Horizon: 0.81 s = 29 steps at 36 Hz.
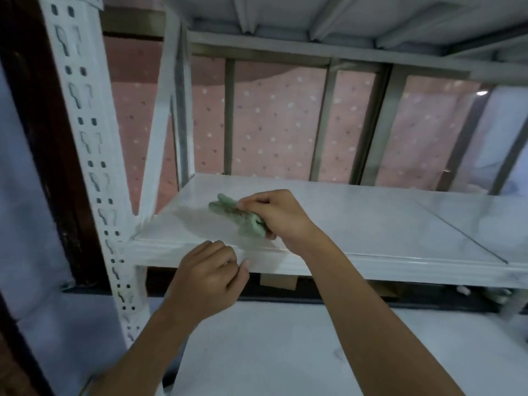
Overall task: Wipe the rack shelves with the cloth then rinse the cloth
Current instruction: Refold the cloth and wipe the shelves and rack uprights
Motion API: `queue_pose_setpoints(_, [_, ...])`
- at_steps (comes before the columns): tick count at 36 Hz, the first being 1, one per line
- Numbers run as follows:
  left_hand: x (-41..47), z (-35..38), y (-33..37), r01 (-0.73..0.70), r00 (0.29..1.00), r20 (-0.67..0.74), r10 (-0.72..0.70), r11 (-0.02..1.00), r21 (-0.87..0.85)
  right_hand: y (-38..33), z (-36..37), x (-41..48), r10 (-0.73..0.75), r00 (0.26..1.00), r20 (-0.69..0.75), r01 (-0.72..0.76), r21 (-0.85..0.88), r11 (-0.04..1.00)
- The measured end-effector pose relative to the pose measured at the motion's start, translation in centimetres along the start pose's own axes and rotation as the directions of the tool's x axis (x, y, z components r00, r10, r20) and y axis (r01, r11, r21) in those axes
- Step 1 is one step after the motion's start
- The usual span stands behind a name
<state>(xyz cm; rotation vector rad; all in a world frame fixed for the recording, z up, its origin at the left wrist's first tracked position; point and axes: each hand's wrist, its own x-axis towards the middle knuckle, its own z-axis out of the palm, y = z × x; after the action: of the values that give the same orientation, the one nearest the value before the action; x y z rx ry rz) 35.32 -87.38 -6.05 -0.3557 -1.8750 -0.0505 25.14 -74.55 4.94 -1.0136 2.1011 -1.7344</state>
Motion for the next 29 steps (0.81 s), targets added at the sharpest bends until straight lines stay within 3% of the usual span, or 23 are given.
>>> queue_pose_setpoints(7, [7.5,8.1,9.9,-0.052,0.998,0.023,0.055,0.993,-0.103,2.1,-12.8,-5.1,0.125,0.989,-0.076,-0.084,0.405,0.911])
queue_pose_setpoints(11, [13.1,13.5,18.7,-0.112,0.993,-0.003,0.114,0.971,-0.209,3.0,-21.8,-9.8,0.176,0.974,-0.143,-0.078,0.518,0.852])
queue_pose_setpoints(18, [19.1,23.0,33.1,-0.174,0.983,-0.005,0.184,0.922,-0.345,5.3,-38.9,-19.3,0.178,0.898,-0.402,0.032,0.464,0.885])
queue_pose_setpoints(24, [22.9,29.7,43.9,-0.168,0.976,0.043,0.214,0.865,-0.473,9.1,-50.5,-26.7,0.225,0.714,-0.663,-0.052,0.270,0.961])
queue_pose_setpoints(29, [25.5,34.1,50.2,-0.173,0.946,0.147,0.289,0.834,-0.524,11.6,-57.3,-31.1,0.218,0.575,-0.789,-0.086,0.207,0.975])
